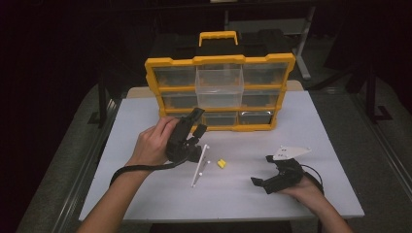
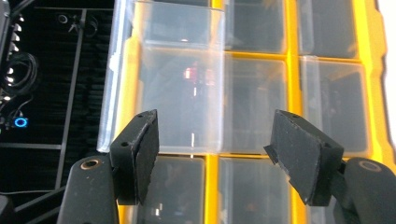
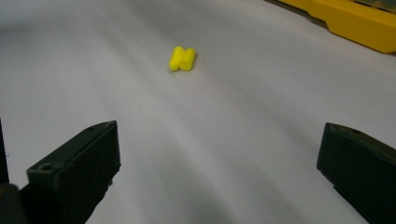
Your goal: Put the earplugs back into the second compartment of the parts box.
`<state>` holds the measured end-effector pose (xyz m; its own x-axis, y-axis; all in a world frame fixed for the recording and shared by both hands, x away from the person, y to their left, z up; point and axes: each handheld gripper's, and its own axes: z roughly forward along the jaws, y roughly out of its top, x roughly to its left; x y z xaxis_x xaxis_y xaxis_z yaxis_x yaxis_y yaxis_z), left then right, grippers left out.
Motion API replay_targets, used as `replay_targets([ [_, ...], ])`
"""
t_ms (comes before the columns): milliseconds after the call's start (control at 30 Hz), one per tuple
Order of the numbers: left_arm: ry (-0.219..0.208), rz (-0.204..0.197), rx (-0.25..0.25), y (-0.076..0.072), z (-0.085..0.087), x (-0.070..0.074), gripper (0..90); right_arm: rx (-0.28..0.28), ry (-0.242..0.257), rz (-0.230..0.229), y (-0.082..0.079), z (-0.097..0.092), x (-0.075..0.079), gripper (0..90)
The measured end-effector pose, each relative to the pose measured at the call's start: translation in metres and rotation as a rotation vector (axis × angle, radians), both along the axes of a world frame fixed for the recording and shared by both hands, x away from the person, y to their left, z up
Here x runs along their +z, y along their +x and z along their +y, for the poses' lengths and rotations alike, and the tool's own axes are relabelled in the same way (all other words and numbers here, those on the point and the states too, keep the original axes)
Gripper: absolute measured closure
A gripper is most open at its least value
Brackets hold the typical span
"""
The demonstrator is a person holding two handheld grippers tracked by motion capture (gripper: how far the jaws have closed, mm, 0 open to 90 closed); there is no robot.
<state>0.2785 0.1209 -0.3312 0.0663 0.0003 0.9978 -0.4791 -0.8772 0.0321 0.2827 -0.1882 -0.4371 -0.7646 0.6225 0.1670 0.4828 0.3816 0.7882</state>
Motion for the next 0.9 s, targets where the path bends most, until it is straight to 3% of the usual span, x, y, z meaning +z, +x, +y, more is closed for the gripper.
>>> replay_targets([
  [533,0.001,0.052,0.022,-0.001,0.012,-0.034,27.7,0.000,-0.004,0.003,0.001,0.001,-0.001,0.0],
  [900,-0.020,0.066,0.052,-0.004,0.023,-0.056,15.4,0.003,-0.009,0.006,0.000,0.001,-0.002,0.0],
])
